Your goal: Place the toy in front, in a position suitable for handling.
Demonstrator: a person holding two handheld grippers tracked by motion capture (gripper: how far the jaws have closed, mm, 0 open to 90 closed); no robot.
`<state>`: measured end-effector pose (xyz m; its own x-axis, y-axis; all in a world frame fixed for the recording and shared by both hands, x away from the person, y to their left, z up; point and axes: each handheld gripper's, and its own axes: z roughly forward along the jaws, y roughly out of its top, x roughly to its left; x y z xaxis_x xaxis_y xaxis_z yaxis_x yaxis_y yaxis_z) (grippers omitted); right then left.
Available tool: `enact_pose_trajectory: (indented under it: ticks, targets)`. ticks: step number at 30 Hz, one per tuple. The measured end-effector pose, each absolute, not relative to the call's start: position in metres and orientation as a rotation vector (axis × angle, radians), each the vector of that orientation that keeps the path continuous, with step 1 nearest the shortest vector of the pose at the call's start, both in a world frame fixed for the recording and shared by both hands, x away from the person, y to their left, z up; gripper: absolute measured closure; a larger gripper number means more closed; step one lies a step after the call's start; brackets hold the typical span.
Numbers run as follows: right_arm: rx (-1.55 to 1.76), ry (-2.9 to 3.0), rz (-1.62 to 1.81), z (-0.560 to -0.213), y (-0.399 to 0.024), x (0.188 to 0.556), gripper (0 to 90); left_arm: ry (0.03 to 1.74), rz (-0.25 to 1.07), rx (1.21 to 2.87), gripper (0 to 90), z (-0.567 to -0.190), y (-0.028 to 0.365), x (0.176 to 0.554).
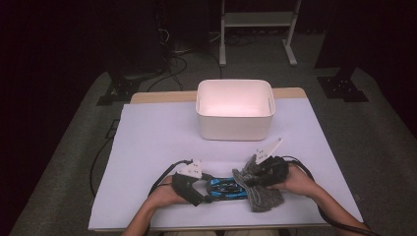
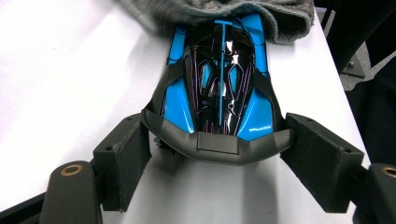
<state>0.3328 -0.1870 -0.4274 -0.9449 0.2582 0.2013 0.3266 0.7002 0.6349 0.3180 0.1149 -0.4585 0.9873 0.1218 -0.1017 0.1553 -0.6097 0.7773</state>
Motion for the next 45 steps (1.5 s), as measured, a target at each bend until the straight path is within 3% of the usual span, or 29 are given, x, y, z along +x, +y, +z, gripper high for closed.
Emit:
enact_pose_trajectory:
  ticks: [12, 33, 42, 45]
  targets:
    - [-0.392, -2.807, -1.124, -0.419, -0.161, 0.326, 79.5, 0.190, -0.059, 2.233, 23.8, -0.459, 0.116, 0.319]
    - [-0.403, -2.794, -1.132, -0.426, -0.168, 0.319, 79.6, 0.274, -0.183, 2.201, 21.6, -0.443, 0.113, 0.334]
    - [-0.383, -2.797, -1.118, -0.427, -0.169, 0.314, 79.7, 0.462, -0.268, 2.252, 24.9, -0.450, 0.108, 0.342]
    - [-0.379, -2.807, -1.111, -0.426, -0.169, 0.312, 79.6, 0.433, -0.264, 2.250, 32.7, -0.448, 0.107, 0.339]
